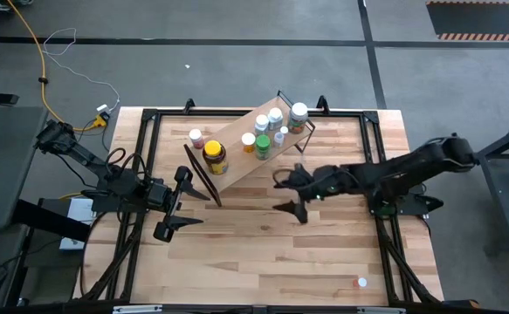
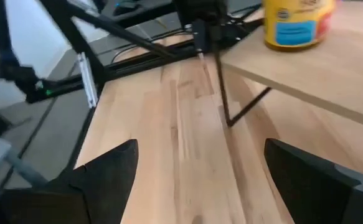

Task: Pick and place medicine bottles onto shelf by color
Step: Put the light pink medicine bottle on the shelf

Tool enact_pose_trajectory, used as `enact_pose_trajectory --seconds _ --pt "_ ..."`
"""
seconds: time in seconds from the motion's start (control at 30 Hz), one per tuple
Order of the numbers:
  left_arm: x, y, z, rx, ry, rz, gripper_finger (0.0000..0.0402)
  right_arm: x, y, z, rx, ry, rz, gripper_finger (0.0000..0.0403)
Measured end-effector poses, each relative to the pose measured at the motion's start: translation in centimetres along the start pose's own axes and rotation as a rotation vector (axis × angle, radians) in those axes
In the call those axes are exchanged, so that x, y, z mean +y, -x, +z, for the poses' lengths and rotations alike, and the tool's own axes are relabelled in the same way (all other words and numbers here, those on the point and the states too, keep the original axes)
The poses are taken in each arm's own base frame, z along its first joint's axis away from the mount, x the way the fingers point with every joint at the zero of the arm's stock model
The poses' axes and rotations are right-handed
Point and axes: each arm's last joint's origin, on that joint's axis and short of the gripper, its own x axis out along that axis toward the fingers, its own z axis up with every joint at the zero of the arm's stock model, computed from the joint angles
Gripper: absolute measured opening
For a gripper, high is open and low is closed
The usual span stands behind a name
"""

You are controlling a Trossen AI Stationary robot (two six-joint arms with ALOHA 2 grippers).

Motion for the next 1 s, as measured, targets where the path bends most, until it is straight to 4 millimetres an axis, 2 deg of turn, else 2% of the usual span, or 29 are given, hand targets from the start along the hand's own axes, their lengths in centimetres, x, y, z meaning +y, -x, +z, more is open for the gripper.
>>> enact_pose_trajectory --seconds 0.17,0.33,0.53,0.63,0.73,0.83,1.0 --pt "0.0 0.0 0.0 0.002 -0.001 0.0 0.0259 1.9 0.3 -0.6 -0.014 0.112 0.007 0.0338" --pt "0.0 0.0 0.0 0.002 -0.001 0.0 0.0259 2.8 0.4 -0.7 -0.049 0.153 -0.009 0.0338" --pt "0.0 0.0 0.0 0.003 -0.001 0.003 0.0259 3.0 0.5 -0.8 -0.05 0.084 -0.017 0.0338" --pt "0.0 0.0 0.0 0.004 -0.001 0.003 0.0259 3.5 0.8 -1.3 0.083 -0.005 -0.023 0.0338" --pt "0.0 0.0 0.0 0.004 -0.001 0.003 0.0259 4.4 1.7 -2.3 0.303 -0.13 -0.121 0.0338" --pt "0.0 0.0 0.0 0.004 -0.002 0.003 0.0259 5.6 3.0 -4.2 0.518 -0.29 -0.27 0.0338" --pt "0.0 0.0 -0.1 0.006 -0.002 0.003 0.0259 9.0 4.8 -7.9 0.785 -0.595 -0.402 0.0338"
